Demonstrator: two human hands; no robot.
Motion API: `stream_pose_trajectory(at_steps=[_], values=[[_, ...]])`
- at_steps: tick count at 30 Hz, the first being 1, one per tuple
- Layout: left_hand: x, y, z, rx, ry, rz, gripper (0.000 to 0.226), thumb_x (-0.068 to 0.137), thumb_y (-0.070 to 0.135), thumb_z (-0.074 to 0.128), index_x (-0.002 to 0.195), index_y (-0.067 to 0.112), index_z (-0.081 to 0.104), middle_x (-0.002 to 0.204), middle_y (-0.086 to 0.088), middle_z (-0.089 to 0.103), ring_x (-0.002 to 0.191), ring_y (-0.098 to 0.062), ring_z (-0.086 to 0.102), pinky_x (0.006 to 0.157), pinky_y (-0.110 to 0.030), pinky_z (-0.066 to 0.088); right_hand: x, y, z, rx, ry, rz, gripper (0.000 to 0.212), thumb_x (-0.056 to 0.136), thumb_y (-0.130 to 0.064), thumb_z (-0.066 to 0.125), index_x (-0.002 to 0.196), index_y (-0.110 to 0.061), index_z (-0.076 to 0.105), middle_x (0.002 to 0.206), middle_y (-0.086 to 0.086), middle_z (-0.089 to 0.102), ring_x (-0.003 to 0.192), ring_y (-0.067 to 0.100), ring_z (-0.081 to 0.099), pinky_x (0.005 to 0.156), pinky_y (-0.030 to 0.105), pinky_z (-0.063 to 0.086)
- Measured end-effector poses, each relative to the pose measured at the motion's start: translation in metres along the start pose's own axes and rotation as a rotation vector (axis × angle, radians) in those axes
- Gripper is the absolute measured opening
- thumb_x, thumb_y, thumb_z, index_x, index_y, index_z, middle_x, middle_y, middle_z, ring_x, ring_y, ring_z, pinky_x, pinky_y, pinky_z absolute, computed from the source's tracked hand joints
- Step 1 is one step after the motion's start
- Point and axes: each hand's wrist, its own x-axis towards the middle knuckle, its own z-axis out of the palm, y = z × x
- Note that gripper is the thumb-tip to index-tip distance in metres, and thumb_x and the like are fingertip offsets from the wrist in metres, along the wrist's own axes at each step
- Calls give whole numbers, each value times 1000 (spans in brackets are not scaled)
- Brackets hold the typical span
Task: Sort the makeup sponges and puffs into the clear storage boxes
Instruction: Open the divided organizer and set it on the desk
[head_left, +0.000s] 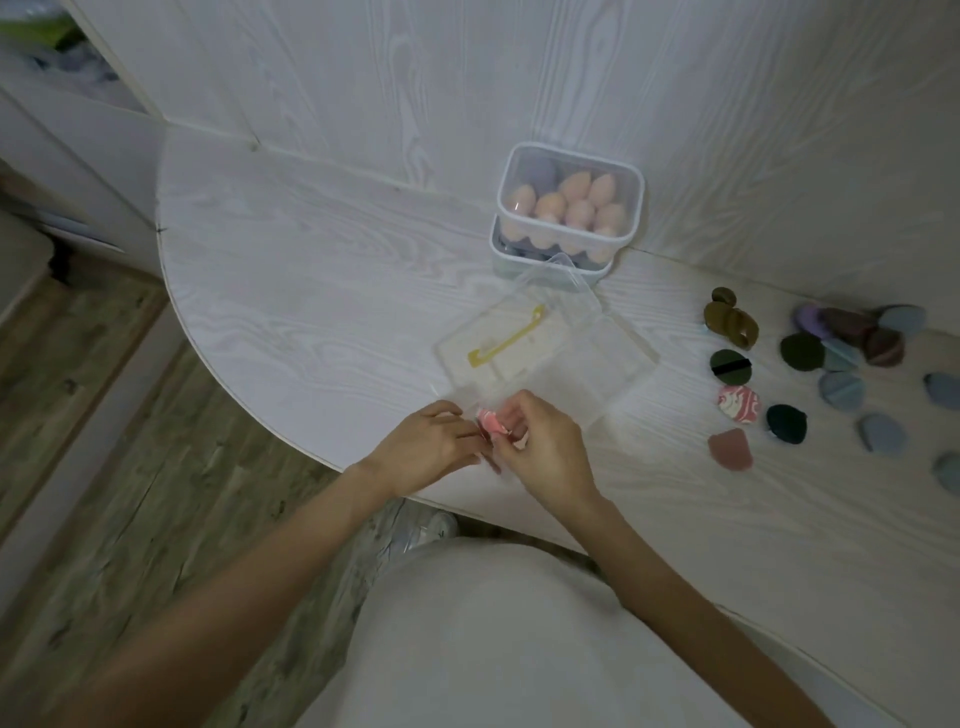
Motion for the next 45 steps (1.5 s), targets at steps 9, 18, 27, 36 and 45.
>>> stream_pose_trajectory(at_steps=[9,18,27,36,45], values=[[-1,9,17,18,147,-23,18,91,27,52,88,20,67,86,6,68,82,-13,62,89,-27,37,-15,18,22,-485,30,-156,20,66,-21,81,69,-16,62,54,-1,62,49,19,56,46,25,43],[-2,23,22,54,172,-88,19,83,19,54,97,11,64,98,-3,65,98,-19,51,86,-28,36,-27,23,17,-332,-104,-15,22,90,-29,59,104,-14,60,85,5,73,72,26,68,58,32,51],[16,49,17,83,116,-174,20,69,11,76,87,18,69,88,1,67,83,-22,63,82,-28,33,-38,65,-53,-187,222,105,11,87,-13,59,98,-13,62,85,4,68,75,19,62,62,27,44],[59,92,32,59,81,-209,19,68,13,79,84,19,71,81,1,65,74,-21,61,75,-26,33,-44,191,-110,-540,128,425,12,91,-10,51,98,-11,60,119,17,52,103,34,49,85,40,43],[65,104,40,76,130,-272,19,67,14,80,82,20,72,81,3,66,73,-20,61,72,-28,39,-51,111,-117,362,157,251,22,86,-3,62,106,-11,66,93,-6,65,86,-2,61,78,9,45]])
